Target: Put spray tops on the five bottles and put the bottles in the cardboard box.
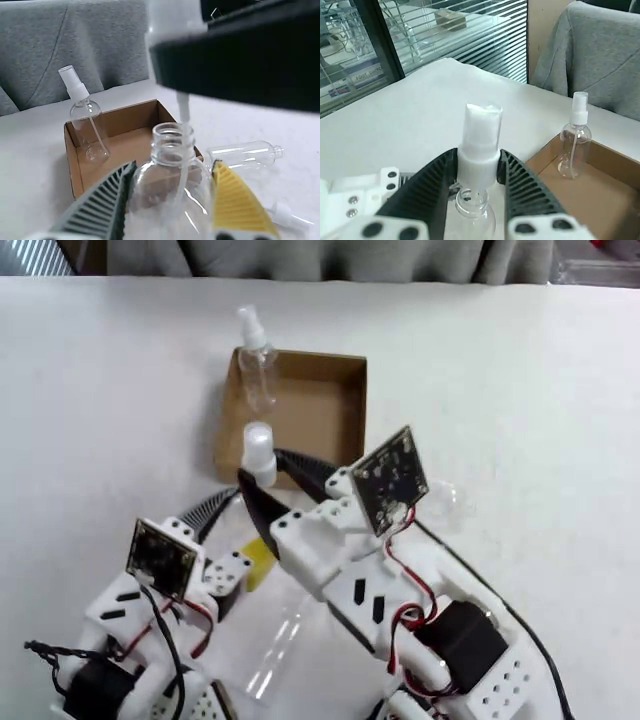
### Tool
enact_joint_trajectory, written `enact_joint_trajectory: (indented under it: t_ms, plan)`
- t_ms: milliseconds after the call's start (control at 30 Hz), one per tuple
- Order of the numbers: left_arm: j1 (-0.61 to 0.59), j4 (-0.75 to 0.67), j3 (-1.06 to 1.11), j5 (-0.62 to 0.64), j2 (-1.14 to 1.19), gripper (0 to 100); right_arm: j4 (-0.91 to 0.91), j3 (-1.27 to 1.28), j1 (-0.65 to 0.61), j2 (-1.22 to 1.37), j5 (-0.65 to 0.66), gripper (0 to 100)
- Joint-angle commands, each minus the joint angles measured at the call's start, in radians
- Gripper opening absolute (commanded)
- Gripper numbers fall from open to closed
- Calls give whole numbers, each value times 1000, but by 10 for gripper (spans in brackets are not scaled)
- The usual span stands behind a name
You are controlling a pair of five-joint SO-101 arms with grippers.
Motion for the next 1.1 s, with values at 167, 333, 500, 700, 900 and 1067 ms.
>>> enact_joint_trajectory:
  t_ms: [167,333,500,700,900,1067]
  plan:
    - [5,-17,-5,-5,-7,24,-47,57,-44,-61,3,19]
    - [5,-17,-5,-5,-7,24,-36,71,-54,-61,3,122]
    - [5,-17,-5,-5,-7,24,-10,66,-54,-70,3,253]
    - [-33,-17,-5,-5,-7,24,85,-11,-54,-71,3,264]
    - [-94,-17,-5,-5,-7,24,228,-157,-50,-73,12,261]
    - [-91,-17,-5,-5,-7,24,249,-175,28,-61,92,135]
